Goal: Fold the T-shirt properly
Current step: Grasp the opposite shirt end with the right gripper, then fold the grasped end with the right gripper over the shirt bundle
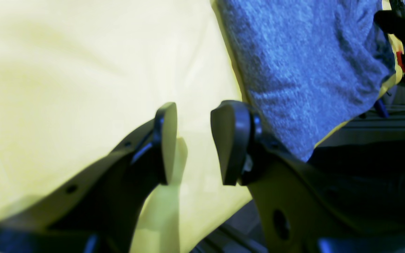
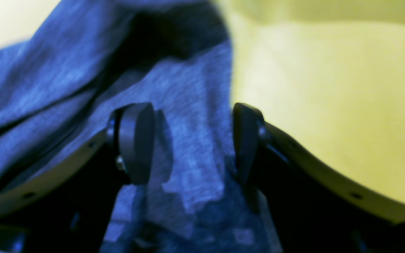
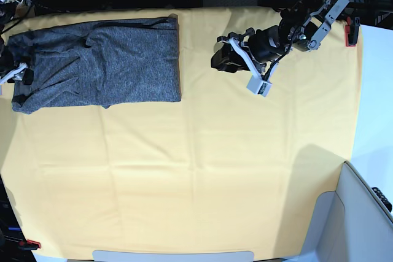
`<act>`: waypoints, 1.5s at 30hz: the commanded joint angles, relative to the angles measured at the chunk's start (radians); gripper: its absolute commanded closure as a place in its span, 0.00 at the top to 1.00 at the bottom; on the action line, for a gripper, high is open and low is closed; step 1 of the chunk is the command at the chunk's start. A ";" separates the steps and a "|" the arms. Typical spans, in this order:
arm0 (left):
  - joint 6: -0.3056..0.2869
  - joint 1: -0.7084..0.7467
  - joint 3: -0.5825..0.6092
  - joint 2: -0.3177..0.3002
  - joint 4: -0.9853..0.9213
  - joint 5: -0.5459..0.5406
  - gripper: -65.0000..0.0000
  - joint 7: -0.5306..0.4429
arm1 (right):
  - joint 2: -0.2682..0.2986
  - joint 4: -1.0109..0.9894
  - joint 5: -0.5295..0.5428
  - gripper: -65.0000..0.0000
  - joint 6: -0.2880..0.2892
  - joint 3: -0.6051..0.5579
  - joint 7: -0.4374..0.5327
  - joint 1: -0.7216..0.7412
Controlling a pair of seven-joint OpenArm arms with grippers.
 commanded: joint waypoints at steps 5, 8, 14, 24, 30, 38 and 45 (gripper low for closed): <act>-0.009 -0.013 -0.010 -0.006 0.013 -0.006 0.32 -0.018 | -0.031 0.102 -0.023 0.53 0.025 -0.050 -0.142 -0.084; -0.009 -0.024 -0.010 -0.006 0.013 -0.006 0.32 -0.018 | -0.034 0.114 -0.022 0.53 0.025 -0.064 -0.142 -0.095; -0.009 -0.030 -0.007 -0.006 0.013 -0.006 0.32 -0.017 | -0.053 0.111 -0.022 0.53 0.025 -0.061 -0.140 -0.093; -0.009 -0.030 -0.009 -0.006 0.013 -0.006 0.32 -0.017 | -0.103 0.107 -0.022 0.11 0.025 -0.064 -0.139 -0.069; -0.009 -0.030 -0.009 -0.006 -0.005 -0.006 0.32 -0.017 | -0.128 0.099 -0.022 0.00 0.025 -0.064 -0.139 -0.056; -0.009 -0.030 -0.010 -0.006 -0.012 -0.006 0.32 -0.017 | -0.179 0.306 -0.022 0.00 0.025 -0.062 -0.140 -0.104; -0.009 -0.031 -0.010 -0.011 -0.012 -0.006 0.32 -0.017 | -0.264 0.578 -0.023 0.00 0.025 -0.066 -0.142 -0.190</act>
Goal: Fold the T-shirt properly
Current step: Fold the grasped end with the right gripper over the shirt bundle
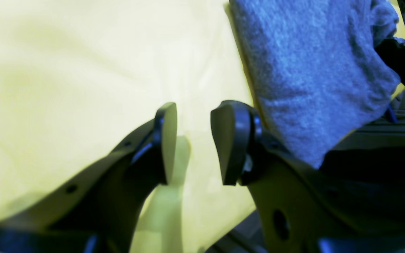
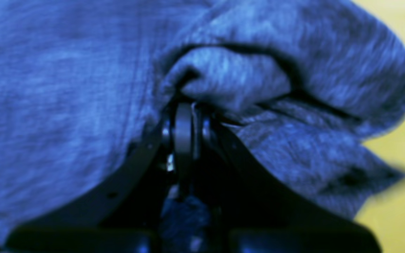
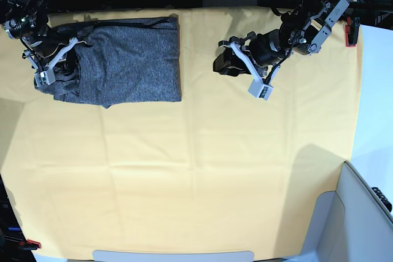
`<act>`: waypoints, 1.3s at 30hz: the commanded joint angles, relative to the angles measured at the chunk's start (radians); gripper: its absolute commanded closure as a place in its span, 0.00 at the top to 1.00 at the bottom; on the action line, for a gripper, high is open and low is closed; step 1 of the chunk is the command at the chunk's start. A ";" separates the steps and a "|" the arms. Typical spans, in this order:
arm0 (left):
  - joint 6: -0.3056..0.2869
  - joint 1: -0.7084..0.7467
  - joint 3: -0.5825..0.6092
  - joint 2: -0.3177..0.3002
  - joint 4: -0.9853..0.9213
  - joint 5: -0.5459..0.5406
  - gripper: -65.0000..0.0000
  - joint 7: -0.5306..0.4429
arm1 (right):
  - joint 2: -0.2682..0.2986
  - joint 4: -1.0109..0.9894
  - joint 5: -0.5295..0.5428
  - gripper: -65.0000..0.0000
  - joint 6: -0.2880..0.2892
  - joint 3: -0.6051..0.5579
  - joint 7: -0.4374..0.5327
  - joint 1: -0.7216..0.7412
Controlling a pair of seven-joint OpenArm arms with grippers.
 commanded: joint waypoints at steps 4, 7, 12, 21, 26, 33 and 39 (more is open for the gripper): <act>-0.009 -0.011 -0.009 -0.014 0.014 -0.009 0.32 -0.017 | -0.035 0.148 0.014 0.00 0.004 0.008 -0.033 -0.011; -0.009 -0.011 -0.009 -0.016 0.013 -0.009 0.32 -0.017 | -0.074 0.227 0.014 0.00 0.004 0.008 -0.090 -0.009; -0.009 -0.011 -0.009 -0.016 0.013 -0.009 0.32 -0.011 | -0.115 0.281 0.014 0.00 0.004 0.008 -0.117 -0.001; -0.009 -0.011 -0.081 -0.016 0.014 -0.009 0.32 0.051 | -0.117 0.286 0.015 0.00 0.004 -0.160 -0.111 0.017; -0.009 -0.011 -0.085 -0.016 0.014 -0.009 0.32 0.051 | -0.117 0.292 0.017 0.00 0.004 -0.275 -0.110 0.049; -0.009 -0.011 -0.085 -0.016 0.011 -0.009 0.32 0.051 | -0.117 0.293 0.017 0.00 0.004 -0.465 -0.055 0.094; -0.009 -0.011 -0.085 -0.016 0.011 -0.009 0.32 0.051 | -0.115 0.289 0.011 0.00 -0.046 -0.644 -0.039 0.123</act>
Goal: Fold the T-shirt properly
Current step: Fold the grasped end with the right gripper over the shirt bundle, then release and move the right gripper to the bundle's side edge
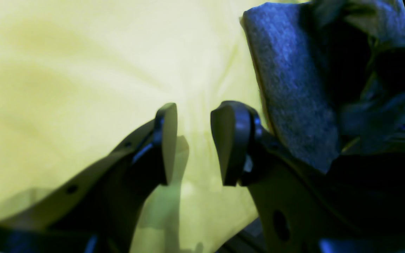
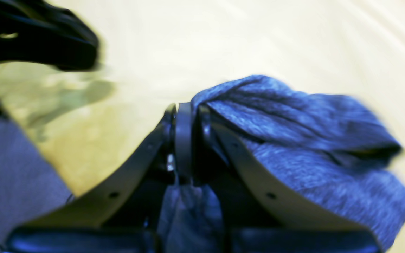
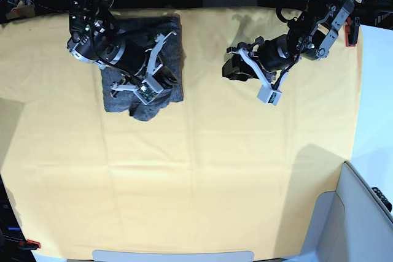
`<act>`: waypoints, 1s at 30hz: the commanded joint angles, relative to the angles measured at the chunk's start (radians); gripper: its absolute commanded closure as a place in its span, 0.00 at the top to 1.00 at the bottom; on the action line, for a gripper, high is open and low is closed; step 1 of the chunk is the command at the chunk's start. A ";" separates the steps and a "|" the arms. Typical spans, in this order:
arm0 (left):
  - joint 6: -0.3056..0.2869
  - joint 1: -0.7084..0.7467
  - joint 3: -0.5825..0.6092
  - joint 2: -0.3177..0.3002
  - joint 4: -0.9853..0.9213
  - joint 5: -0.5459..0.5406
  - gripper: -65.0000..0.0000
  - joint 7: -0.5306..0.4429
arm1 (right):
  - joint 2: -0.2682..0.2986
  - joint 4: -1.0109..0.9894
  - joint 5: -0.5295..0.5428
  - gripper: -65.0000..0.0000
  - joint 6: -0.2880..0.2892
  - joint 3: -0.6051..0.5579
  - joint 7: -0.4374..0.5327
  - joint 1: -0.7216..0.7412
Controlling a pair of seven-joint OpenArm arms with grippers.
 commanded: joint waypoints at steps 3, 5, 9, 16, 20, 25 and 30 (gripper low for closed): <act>-0.007 -0.011 -0.009 -0.010 0.014 -0.010 0.32 -0.014 | 0.010 0.006 0.012 0.00 -0.055 -0.027 0.018 0.007; -0.007 -0.011 -0.009 -0.010 0.014 -0.010 0.32 -0.014 | 0.011 -0.003 0.009 0.00 -0.080 -0.031 0.015 0.004; -0.007 -0.011 -0.009 -0.010 0.012 -0.010 0.32 -0.014 | 0.020 -0.020 -0.042 0.00 -0.090 -0.034 0.011 -0.010; -0.007 -0.011 -0.008 -0.010 0.012 -0.010 0.32 -0.014 | 0.017 -0.040 -0.100 0.03 -0.090 -0.034 -0.068 -0.025; -0.007 -0.011 -0.006 -0.010 0.012 -0.010 0.32 -0.014 | 0.017 -0.034 -0.098 0.27 -0.090 -0.034 -0.074 -0.041; -0.007 -0.008 -0.003 -0.010 0.012 -0.010 0.32 -0.014 | 0.019 0.004 -0.095 0.51 -0.090 -0.033 -0.070 -0.047; -0.007 -0.007 -0.003 -0.009 0.012 -0.010 0.32 -0.014 | 0.022 0.015 -0.095 0.53 -0.090 -0.017 -0.062 -0.015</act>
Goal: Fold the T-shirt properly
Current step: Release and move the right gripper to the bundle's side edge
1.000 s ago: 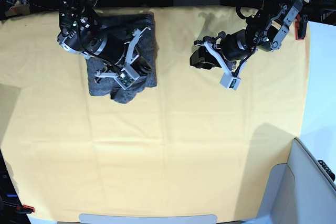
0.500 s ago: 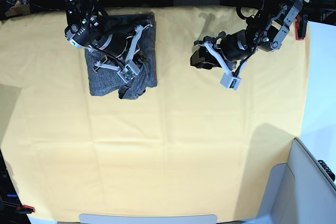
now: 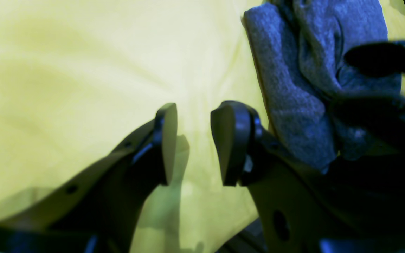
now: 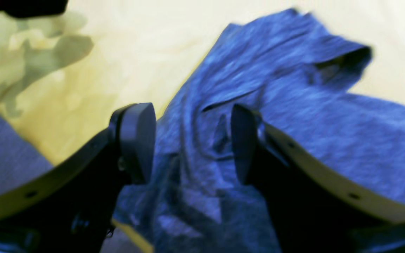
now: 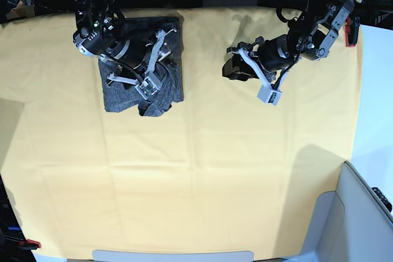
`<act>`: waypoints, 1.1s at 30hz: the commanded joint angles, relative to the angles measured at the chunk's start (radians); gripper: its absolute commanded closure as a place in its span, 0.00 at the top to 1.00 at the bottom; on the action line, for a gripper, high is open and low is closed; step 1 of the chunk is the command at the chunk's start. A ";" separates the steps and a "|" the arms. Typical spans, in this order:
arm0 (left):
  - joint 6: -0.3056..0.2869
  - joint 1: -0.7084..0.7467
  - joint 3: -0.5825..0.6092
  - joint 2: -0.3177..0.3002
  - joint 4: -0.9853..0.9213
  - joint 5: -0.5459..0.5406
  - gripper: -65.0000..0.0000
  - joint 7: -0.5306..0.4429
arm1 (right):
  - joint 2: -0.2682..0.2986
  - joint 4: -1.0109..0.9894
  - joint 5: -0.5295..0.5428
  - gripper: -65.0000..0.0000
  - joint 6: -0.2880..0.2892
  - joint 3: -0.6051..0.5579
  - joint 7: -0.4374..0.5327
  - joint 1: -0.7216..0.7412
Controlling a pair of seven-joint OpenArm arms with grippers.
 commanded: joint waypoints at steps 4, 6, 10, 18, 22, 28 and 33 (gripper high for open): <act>-0.006 -0.006 -0.002 -0.009 0.014 -0.009 0.32 -0.013 | 0.001 0.022 0.013 0.53 -0.002 0.130 0.106 0.002; -0.006 -0.005 -0.002 -0.006 0.014 -0.009 0.32 -0.013 | -0.010 0.022 0.013 0.53 -0.003 0.236 0.112 -0.014; -0.006 0.011 -0.005 -0.003 0.014 -0.009 0.32 -0.013 | -0.089 0.022 0.013 0.50 -0.003 0.420 0.112 -0.064; -0.006 0.015 -0.004 -0.001 0.014 -0.009 0.32 -0.015 | -0.128 0.021 0.007 0.09 -0.020 0.474 0.114 -0.144; -0.006 0.015 -0.004 -0.001 0.014 -0.009 0.32 -0.015 | -0.128 0.021 0.007 0.00 -0.157 0.472 0.115 -0.150; -0.006 0.015 -0.004 -0.001 0.014 -0.009 0.32 -0.015 | -0.126 0.021 0.008 0.00 -0.190 0.437 0.115 -0.147; -0.006 0.015 -0.004 -0.001 0.014 -0.009 0.32 -0.015 | -0.125 0.021 0.008 0.00 -0.192 0.326 0.115 -0.153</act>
